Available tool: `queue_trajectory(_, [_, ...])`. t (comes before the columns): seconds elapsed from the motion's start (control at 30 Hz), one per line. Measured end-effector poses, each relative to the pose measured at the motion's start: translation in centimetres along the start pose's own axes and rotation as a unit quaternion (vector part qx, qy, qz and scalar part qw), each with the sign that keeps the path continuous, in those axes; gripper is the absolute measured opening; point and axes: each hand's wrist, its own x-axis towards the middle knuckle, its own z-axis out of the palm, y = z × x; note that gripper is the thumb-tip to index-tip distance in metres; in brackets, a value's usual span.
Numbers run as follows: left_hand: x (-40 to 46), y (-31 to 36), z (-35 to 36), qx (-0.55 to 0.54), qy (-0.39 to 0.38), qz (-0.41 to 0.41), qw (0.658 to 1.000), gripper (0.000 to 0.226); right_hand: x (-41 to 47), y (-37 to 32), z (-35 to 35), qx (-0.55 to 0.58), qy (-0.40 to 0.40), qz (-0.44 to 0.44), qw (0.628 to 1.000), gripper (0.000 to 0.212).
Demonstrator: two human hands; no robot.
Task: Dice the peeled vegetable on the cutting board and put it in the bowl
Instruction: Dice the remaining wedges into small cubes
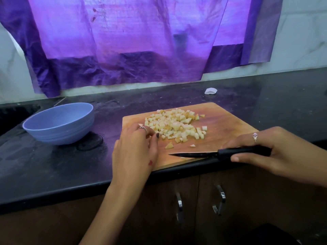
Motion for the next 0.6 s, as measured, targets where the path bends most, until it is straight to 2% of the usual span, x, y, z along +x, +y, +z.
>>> queue_trajectory(0.13, [0.1,-0.2,0.5,-0.014,-0.003,0.011,1.000,0.019,1.5,0.6,0.4,-0.056,-0.024,0.006,0.998,0.054])
queue_trajectory(0.23, [0.1,-0.6,0.8,-0.032,-0.007,0.016,0.999,0.018,2.7,-0.1,0.6,-0.056,-0.013,0.001,0.998,0.028])
queue_trajectory(0.4, [0.1,-0.8,1.0,-0.059,-0.002,0.005,0.998,0.018,4.7,0.2,1.1,-0.116,0.028,0.035,0.992,0.015])
queue_trajectory(0.43, [0.1,-0.9,1.0,-0.068,0.003,0.002,0.998,0.018,4.8,0.3,1.0,-0.103,0.037,0.038,0.993,0.011])
queue_trajectory(0.5, [0.2,-1.1,1.0,-0.087,0.012,-0.006,0.996,0.019,4.6,0.3,0.3,-0.057,0.058,0.025,0.996,0.022])
queue_trajectory(0.6, [0.5,-1.7,0.5,-0.095,0.026,-0.010,0.995,0.023,3.7,0.1,-0.7,0.005,0.004,0.011,1.000,0.028])
